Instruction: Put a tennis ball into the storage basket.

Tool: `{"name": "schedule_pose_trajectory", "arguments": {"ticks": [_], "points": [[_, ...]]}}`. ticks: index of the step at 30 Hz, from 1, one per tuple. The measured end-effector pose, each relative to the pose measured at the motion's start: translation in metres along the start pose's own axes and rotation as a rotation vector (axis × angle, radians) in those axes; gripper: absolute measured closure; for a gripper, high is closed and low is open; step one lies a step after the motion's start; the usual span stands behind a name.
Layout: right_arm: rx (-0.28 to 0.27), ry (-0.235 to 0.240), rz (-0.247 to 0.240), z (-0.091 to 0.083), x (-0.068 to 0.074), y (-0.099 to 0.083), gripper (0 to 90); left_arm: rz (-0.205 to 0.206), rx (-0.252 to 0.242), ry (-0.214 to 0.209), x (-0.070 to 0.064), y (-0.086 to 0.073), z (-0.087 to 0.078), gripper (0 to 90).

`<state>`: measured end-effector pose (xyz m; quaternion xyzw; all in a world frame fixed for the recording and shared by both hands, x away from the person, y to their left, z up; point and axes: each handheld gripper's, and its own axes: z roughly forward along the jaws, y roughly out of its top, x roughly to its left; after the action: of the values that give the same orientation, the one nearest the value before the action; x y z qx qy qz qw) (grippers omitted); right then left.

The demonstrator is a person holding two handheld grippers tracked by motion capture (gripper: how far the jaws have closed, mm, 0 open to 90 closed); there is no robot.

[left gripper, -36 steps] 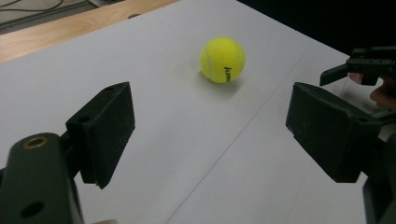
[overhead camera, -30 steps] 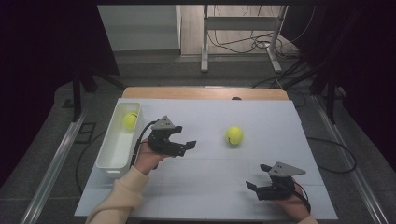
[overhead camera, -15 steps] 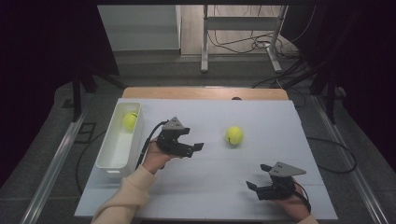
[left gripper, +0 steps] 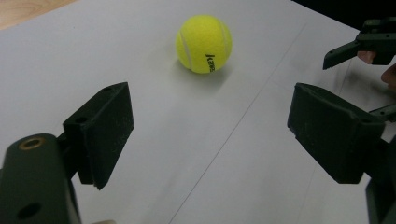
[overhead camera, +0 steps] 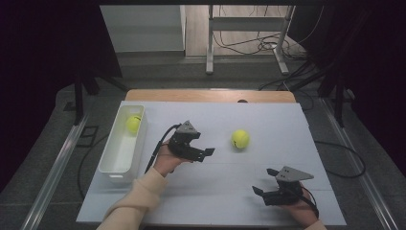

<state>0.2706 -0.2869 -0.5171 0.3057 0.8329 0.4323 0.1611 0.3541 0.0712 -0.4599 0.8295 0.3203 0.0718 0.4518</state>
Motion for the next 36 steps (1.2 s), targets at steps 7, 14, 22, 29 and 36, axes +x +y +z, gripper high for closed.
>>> {"name": "schedule_pose_trajectory", "arguments": {"ticks": [7,14,22,29,36], "points": [[0.002,-0.002,-0.003,0.000,0.000,0.000,13.2,0.006,0.022,0.013,0.000,0.002,0.009,15.0],[0.012,-0.002,-0.009,0.000,0.000,0.000,13.2,0.003,0.039,0.018,0.002,0.003,0.018,15.1],[0.015,-0.003,-0.012,0.001,0.000,0.000,13.2,0.008,0.055,0.013,0.002,0.004,0.026,15.0],[0.015,-0.002,-0.012,0.001,0.001,0.000,13.1,0.008,0.066,0.005,0.000,0.006,0.036,15.0],[0.014,-0.003,-0.013,0.000,0.001,0.000,13.2,0.019,0.075,-0.008,-0.004,0.009,0.045,14.9]]}}
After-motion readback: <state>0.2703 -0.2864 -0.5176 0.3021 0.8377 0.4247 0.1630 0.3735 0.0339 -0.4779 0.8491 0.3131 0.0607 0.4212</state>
